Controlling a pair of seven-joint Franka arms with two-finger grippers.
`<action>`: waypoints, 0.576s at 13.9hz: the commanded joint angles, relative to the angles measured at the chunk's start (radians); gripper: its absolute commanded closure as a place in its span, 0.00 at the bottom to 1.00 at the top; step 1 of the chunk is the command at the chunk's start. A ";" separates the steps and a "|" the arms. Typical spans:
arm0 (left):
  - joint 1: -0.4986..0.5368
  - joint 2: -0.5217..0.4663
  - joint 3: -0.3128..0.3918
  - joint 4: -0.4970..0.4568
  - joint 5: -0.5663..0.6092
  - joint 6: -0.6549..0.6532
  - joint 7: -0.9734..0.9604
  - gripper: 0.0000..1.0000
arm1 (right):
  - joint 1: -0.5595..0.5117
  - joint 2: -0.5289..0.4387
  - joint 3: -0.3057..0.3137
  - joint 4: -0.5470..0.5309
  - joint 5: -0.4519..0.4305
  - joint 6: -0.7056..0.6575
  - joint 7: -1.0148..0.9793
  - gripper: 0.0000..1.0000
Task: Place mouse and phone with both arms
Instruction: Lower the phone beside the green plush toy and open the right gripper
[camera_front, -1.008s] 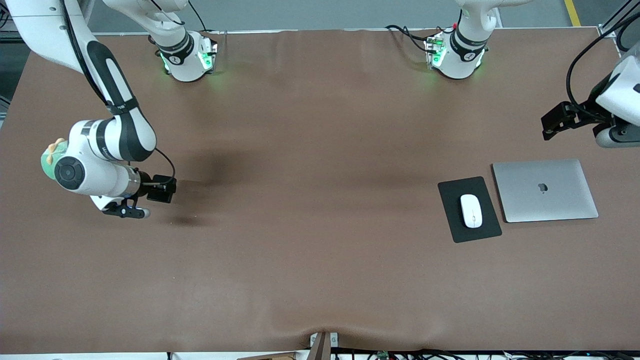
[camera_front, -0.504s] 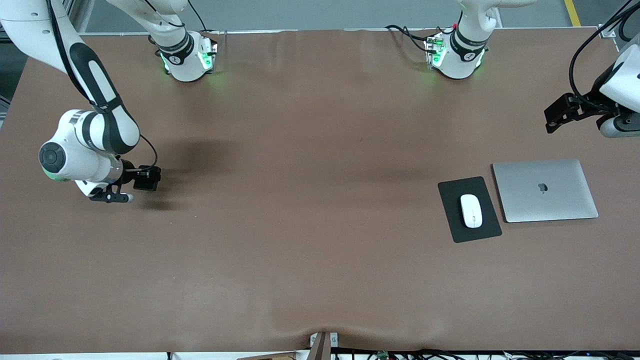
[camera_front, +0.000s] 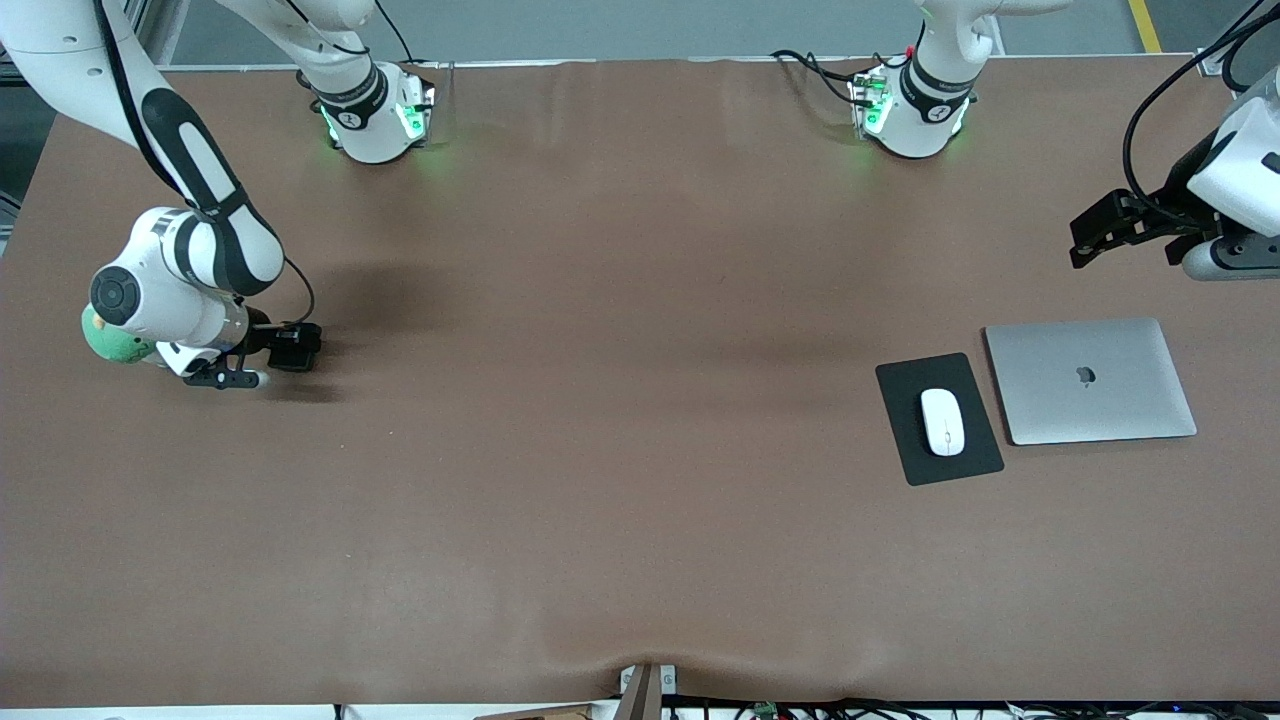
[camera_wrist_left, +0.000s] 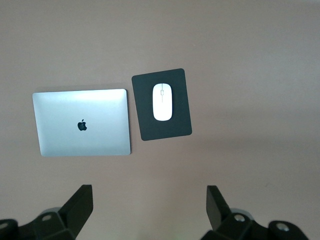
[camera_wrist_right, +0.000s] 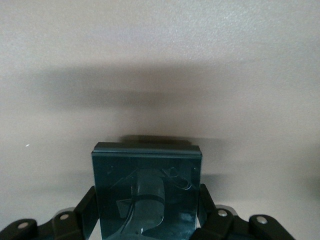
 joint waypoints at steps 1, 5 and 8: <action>0.001 -0.018 0.003 -0.013 -0.020 0.003 0.020 0.00 | -0.033 -0.023 0.020 -0.035 -0.011 0.017 -0.012 0.78; 0.001 -0.018 0.003 -0.010 -0.020 -0.008 0.000 0.00 | -0.042 -0.017 0.023 -0.020 -0.011 -0.014 -0.011 0.00; 0.001 -0.018 0.002 -0.010 -0.015 -0.012 -0.002 0.00 | -0.040 -0.019 0.027 0.075 -0.008 -0.182 -0.009 0.00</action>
